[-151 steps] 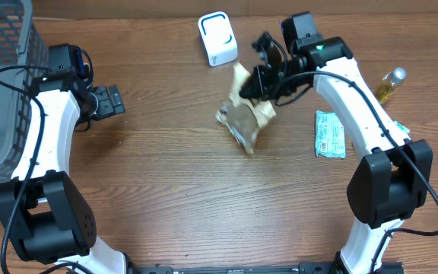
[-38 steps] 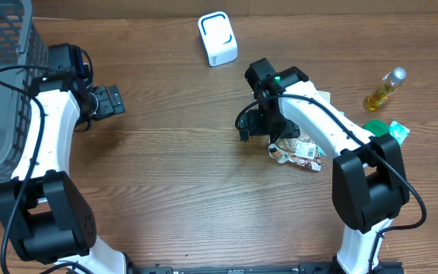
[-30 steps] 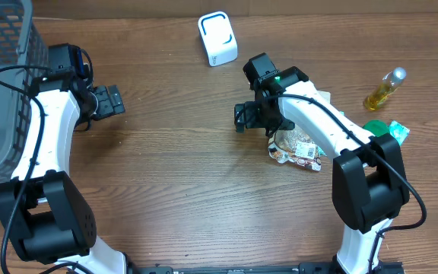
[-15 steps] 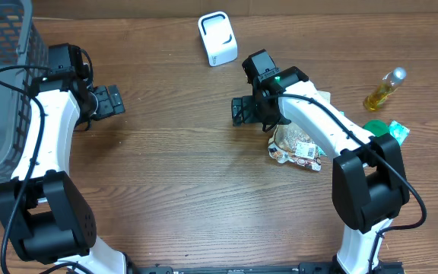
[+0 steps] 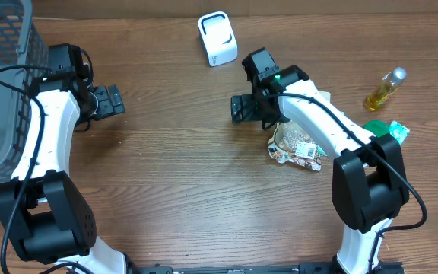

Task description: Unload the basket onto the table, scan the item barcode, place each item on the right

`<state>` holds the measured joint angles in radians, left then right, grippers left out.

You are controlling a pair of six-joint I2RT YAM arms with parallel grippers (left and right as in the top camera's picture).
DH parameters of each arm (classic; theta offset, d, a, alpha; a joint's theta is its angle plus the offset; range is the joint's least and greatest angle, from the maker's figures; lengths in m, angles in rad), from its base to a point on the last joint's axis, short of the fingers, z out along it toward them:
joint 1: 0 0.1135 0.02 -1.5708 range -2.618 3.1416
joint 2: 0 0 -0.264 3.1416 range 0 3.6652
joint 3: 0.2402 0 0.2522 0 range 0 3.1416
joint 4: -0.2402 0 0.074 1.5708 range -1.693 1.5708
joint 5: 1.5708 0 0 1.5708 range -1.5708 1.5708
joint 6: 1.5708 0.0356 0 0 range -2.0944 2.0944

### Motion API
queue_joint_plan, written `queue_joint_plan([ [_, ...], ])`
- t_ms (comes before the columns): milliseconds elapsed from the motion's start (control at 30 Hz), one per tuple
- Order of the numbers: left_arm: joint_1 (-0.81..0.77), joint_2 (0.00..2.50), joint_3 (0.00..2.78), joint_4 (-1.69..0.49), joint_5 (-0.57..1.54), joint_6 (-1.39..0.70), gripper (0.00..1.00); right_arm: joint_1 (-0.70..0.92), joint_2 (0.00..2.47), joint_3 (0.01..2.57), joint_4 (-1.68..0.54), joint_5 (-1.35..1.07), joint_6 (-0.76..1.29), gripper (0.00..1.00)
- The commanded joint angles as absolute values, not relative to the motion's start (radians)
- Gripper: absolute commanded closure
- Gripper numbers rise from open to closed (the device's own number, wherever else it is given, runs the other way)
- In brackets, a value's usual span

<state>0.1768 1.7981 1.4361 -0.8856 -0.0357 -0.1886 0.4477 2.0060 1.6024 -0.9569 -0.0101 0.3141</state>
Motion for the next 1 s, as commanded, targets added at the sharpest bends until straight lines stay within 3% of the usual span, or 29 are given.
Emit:
queue_joint_plan([
  [0,0.176,1.798,1.445,-0.884,-0.044,-0.206,0.00,0.475,2.003,1.724,-0.947,-0.001,0.316,0.00],
  [200,0.176,1.798,1.445,-0.884,-0.044,-0.206,0.00,0.499,1.974,1.827,-0.943,-0.001,0.316,0.00],
  [967,0.175,1.798,1.445,-0.884,-0.044,-0.206,0.00,0.497,1.645,1.826,-0.944,-0.001,0.316,0.00],
])
